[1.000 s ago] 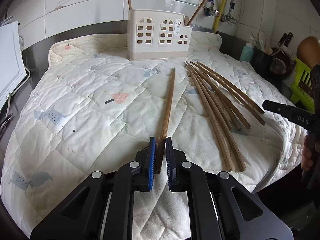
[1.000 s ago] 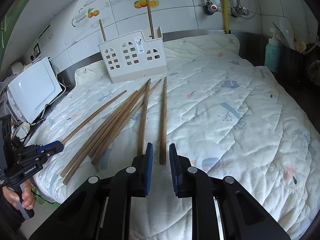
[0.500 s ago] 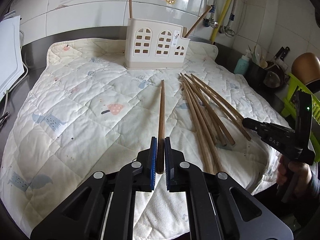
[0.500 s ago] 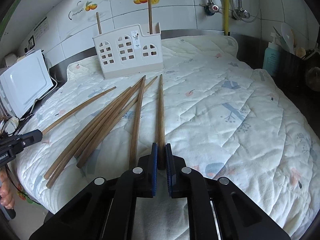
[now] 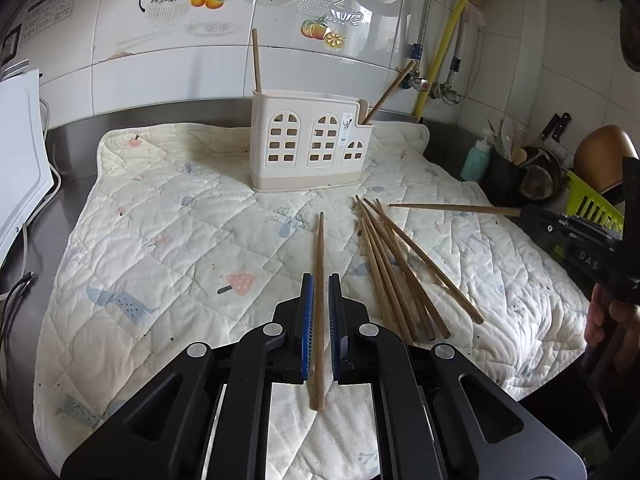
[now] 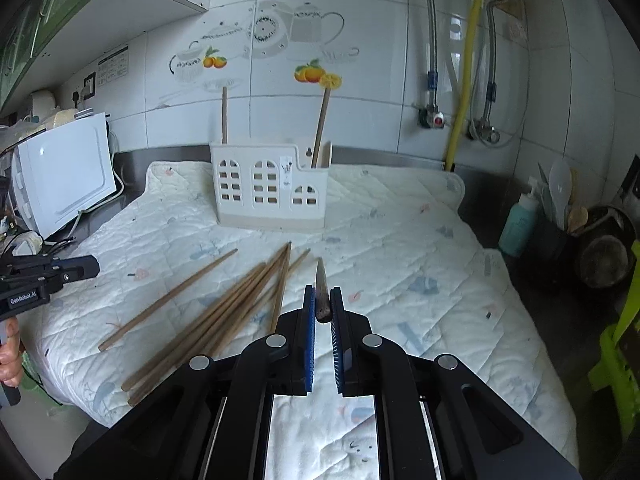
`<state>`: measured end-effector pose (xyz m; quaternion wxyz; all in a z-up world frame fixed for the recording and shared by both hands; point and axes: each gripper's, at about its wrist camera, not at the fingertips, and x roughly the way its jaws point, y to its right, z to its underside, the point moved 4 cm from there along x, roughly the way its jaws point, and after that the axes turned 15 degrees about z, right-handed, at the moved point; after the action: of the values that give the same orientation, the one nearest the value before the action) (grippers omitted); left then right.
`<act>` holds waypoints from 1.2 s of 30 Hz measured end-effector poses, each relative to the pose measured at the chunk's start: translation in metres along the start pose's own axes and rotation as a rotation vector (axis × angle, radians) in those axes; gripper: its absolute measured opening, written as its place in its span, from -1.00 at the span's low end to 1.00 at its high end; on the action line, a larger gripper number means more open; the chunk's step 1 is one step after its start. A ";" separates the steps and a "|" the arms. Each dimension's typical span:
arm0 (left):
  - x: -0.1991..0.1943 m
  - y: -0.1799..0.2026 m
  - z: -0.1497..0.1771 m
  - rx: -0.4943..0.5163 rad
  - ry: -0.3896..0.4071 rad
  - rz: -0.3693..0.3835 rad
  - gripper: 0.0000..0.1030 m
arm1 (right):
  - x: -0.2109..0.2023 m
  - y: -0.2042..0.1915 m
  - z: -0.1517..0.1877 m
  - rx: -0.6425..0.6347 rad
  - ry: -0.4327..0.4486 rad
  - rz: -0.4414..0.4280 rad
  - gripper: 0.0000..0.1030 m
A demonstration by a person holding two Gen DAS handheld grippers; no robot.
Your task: Organize utensils
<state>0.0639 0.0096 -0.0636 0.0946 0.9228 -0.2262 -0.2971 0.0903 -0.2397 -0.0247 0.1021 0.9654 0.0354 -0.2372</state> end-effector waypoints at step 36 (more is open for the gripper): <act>0.034 -0.010 0.044 -0.035 -0.155 -0.027 -0.90 | -0.017 -0.002 -0.028 0.018 0.044 -0.052 -0.86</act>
<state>0.0661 0.0007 -0.1191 0.0891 0.8981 -0.2151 -0.3730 0.0873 -0.2321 0.0069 0.0864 0.9701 0.0605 -0.2187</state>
